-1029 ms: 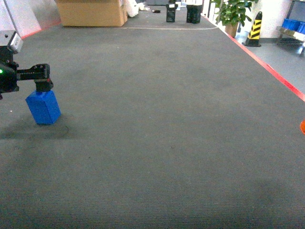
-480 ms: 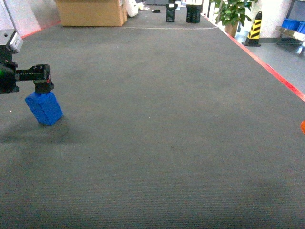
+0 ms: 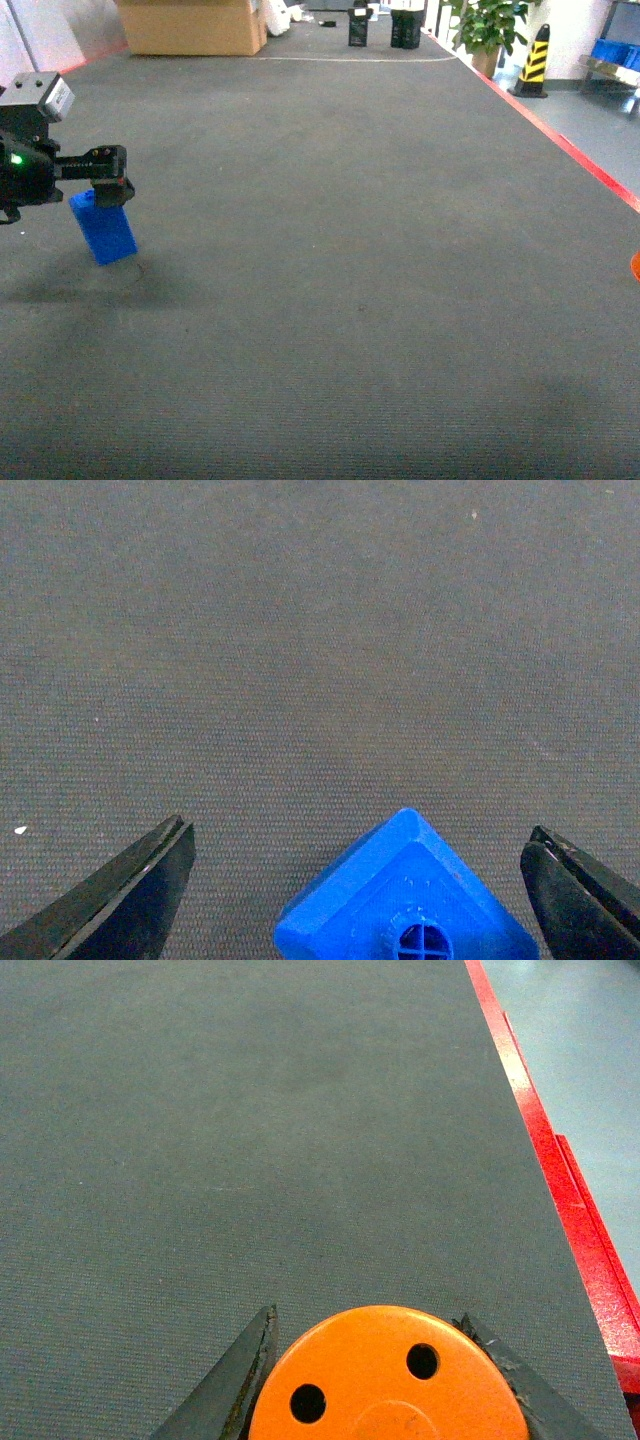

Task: Sort blue parts and orange caps into right shelf containers

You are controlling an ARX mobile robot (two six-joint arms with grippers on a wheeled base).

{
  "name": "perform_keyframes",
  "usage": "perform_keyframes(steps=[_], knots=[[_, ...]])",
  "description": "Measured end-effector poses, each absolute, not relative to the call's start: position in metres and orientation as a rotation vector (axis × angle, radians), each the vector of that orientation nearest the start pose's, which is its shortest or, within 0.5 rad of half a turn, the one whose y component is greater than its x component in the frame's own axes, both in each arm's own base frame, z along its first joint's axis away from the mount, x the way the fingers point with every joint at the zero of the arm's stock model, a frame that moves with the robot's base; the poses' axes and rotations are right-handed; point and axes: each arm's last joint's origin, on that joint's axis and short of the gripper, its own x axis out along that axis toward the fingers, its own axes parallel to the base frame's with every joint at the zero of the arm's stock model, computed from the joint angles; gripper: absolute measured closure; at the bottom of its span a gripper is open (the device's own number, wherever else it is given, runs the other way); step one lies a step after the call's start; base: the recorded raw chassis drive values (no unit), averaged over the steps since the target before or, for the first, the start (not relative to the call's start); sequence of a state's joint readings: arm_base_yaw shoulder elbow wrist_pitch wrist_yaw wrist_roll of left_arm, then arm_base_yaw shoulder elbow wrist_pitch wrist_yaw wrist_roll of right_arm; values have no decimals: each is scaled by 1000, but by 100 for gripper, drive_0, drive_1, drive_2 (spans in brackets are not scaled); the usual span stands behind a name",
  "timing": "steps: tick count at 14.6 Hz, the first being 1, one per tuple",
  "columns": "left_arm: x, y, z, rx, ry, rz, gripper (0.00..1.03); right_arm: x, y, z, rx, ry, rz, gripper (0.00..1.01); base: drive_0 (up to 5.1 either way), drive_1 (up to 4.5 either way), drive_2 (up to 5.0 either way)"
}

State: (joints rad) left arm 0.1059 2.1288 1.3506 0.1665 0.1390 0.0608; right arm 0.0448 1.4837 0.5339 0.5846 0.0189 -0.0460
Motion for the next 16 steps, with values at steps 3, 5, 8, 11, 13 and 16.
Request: perform_keyframes(steps=[3, 5, 8, 11, 13, 16], knots=[[450, 39, 131, 9, 622, -49, 5, 278, 12, 168, -57, 365, 34, 57, 0, 0, 0], [451, 33, 121, 22, 614, -44, 5, 278, 12, 168, -57, 365, 34, 57, 0, 0, 0], [453, 28, 106, 33, 598, -36, 5, 278, 12, 168, -57, 365, 34, 57, 0, 0, 0], [453, 29, 100, 41, 575, -14, 40, 278, 12, 168, -57, 364, 34, 57, 0, 0, 0], [447, 30, 102, 38, 558, -23, 40, 278, 12, 168, -57, 364, 34, 57, 0, 0, 0], [405, 26, 149, 79, 389, -32, 40, 278, 12, 168, -57, 365, 34, 57, 0, 0, 0]])
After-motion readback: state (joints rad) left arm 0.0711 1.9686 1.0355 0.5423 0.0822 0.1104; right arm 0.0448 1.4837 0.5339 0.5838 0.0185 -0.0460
